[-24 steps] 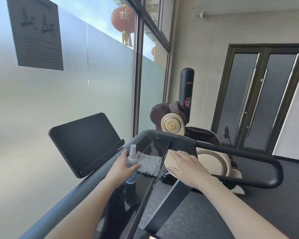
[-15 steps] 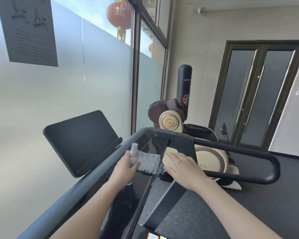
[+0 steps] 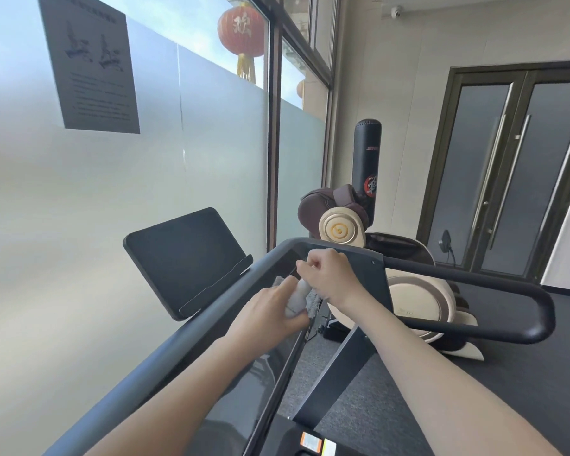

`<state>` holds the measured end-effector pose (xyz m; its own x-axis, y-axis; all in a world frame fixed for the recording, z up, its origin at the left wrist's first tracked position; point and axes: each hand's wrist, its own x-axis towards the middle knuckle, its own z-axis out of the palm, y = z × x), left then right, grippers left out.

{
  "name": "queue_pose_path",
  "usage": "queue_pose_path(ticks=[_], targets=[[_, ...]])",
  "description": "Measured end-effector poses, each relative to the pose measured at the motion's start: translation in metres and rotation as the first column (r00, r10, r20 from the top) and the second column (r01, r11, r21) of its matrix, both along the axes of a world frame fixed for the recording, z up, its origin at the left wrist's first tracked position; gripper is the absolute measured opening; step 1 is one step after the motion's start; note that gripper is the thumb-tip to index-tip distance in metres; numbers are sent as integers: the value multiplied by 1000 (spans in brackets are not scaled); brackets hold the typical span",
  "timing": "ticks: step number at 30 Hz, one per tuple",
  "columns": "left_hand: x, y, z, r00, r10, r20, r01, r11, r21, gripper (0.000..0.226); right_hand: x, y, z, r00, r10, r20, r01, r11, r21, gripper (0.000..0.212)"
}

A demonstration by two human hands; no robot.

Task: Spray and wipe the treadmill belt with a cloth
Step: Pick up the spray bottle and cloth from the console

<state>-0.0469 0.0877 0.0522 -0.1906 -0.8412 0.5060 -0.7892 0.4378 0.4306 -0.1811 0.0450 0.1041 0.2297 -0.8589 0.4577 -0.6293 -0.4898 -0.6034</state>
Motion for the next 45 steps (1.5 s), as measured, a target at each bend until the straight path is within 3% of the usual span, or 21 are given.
queue_pose_path(ticks=[4,10,14,16,19,24,33,45], targets=[[-6,8,10,989,-20,-146,37,993,114,23,-5,-1,7,998,11,59,-12,999,29,37],[-17,7,25,974,-48,-221,82,986,148,21,-12,-2,15,993,38,112,-44,998,48,37],[-1,17,6,963,-45,-266,86,986,143,17,-72,-14,30,914,-208,347,181,977,109,31],[16,18,-1,930,49,-364,5,989,146,13,-106,-14,38,940,-300,161,297,954,45,38],[28,18,2,883,104,-458,-44,989,140,8,-95,-9,29,972,-223,-77,226,974,29,45],[37,23,8,865,131,-484,-107,991,78,23,-55,-15,-8,976,-151,-158,159,987,37,32],[54,28,3,843,169,-510,-184,983,22,18,27,-35,-64,938,106,-330,-87,994,69,14],[54,9,-5,846,189,-498,-194,980,42,18,79,-78,-118,922,128,-365,-72,984,164,13]])
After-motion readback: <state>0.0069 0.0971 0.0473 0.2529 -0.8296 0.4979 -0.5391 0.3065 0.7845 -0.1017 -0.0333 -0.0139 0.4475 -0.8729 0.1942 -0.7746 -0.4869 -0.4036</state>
